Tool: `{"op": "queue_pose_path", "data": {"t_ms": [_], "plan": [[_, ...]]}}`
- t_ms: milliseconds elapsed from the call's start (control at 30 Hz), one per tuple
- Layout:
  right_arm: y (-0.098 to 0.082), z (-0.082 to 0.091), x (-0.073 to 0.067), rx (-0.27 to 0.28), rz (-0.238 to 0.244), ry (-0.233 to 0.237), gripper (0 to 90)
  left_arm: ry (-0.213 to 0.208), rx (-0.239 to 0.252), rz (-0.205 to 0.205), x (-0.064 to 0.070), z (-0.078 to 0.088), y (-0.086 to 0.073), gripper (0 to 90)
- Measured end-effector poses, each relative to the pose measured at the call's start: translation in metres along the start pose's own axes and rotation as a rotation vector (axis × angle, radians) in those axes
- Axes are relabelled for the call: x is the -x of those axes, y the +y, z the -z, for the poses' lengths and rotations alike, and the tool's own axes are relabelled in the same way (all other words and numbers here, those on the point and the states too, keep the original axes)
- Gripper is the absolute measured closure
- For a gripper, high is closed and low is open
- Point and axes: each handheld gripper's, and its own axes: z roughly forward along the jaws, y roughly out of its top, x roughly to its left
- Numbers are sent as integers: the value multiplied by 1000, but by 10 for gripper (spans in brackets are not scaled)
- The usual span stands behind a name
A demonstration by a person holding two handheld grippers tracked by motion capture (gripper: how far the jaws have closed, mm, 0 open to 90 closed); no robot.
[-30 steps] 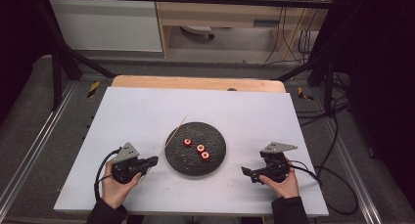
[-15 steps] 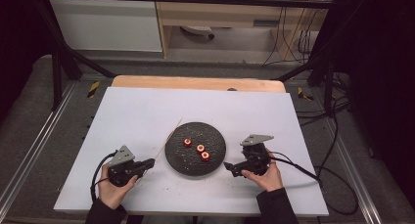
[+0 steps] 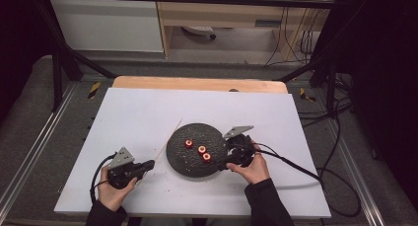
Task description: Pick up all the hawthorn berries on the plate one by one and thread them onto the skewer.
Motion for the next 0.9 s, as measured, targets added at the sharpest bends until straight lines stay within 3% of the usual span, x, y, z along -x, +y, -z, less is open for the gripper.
{"op": "queue_pose_path", "data": {"t_ms": [267, 500, 767, 900], "plan": [[20, -13, -10, -74, 48, -2, 89, 2, -2, -2, 0, 0, 0, 881], [32, -25, -16, -163, 81, 6, 199, 5, -9, -10, 0, -1, -1, 881], [44, -39, -20, -245, 65, 40, 372, 6, -13, -13, 0, -1, -1, 881], [46, -47, -18, -295, 30, 37, 445, 8, -16, -16, 0, -1, -1, 881]]}}
